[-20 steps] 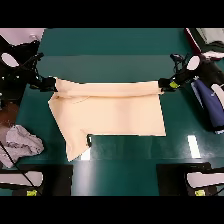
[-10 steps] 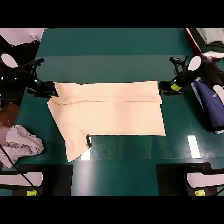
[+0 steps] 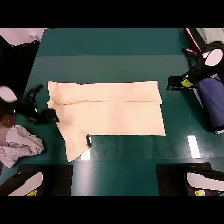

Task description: Fold the shirts.

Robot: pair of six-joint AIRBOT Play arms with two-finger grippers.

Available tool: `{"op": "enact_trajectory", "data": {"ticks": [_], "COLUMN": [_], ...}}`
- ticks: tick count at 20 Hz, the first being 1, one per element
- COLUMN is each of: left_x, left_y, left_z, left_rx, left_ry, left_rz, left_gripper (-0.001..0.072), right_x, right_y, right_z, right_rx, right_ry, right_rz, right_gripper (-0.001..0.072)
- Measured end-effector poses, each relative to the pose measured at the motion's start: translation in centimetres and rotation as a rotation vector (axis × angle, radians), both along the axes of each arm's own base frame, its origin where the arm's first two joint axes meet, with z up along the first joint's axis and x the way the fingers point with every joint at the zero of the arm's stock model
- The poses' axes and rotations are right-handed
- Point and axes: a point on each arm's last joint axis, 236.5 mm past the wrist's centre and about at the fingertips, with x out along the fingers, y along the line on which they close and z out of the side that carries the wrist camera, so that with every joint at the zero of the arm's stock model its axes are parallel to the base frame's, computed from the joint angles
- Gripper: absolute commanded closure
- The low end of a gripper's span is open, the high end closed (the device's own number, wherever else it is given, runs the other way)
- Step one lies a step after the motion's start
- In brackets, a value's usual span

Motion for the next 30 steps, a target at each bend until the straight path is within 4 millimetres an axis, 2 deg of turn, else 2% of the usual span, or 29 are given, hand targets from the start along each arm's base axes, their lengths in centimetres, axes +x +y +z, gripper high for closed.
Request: {"op": "enact_trajectory", "data": {"ticks": [3,5,6,7,9,11,18,21,25,26,27,28,30], "left_x": [-2.6,-2.8,-2.7,-2.4,-1.8,-1.2,0.6,1.2,1.7,1.7,1.8,1.8,1.6], "left_y": [-0.6,-0.7,-0.8,-1.0,-1.2,-1.3,-1.6,-1.8,-1.9,-1.9,-1.9,-1.9,-2.0], "left_z": [-2.6,-3.4,-3.7,-3.8,-3.9,-3.8,-2.2,-1.1,0.1,0.3,0.4,0.5,0.6], "left_rx": [-0.016,-0.02,-0.023,-0.031,-0.044,-0.054,-0.077,-0.082,-0.087,-0.088,-0.088,-0.089,-0.091], "left_ry": [0.031,0.014,0.004,-0.01,-0.039,-0.063,-0.119,-0.137,-0.151,-0.152,-0.155,-0.155,-0.149], "left_rz": [0.035,0.059,0.07,0.083,0.106,0.126,0.139,0.115,0.092,0.088,0.086,0.083,0.078], "left_gripper": [0.0238,0.0239,0.0299,0.0412,0.042,0.0678,0.0681,0.0681,0.0681,0.0681,0.0681,0.0681,0.0682], "right_x": [-0.7,-1.3,-1.8,-2.5,-4.1,-6.2,-13.4,-15.2,-16.4,-16.7,-16.9,-17.0,-17.2], "right_y": [0.1,0.1,0.2,0.1,0.1,0.1,0.3,1.1,2.1,2.3,2.4,2.4,3.4], "right_z": [0.2,0.1,-0.1,-0.4,-1.6,-3.0,-9.1,-11.2,-12.5,-12.7,-13.0,-13.2,-13.4], "right_rx": [0.0,-0.002,-0.003,-0.003,-0.004,-0.005,0.008,0.045,0.094,0.103,0.105,0.109,0.15], "right_ry": [0.018,0.038,0.053,0.07,0.109,0.155,0.318,0.354,0.37,0.379,0.381,0.381,0.378], "right_rz": [0.009,0.02,0.024,0.026,0.03,0.031,0.03,0.024,0.005,0.002,-0.001,0.0,0.018], "right_gripper": [0.0299,0.0299,0.0299,0.0299,0.0299,0.0299,0.0299,0.0298,0.0302,0.0325,0.0484,0.0676,0.0696]}}
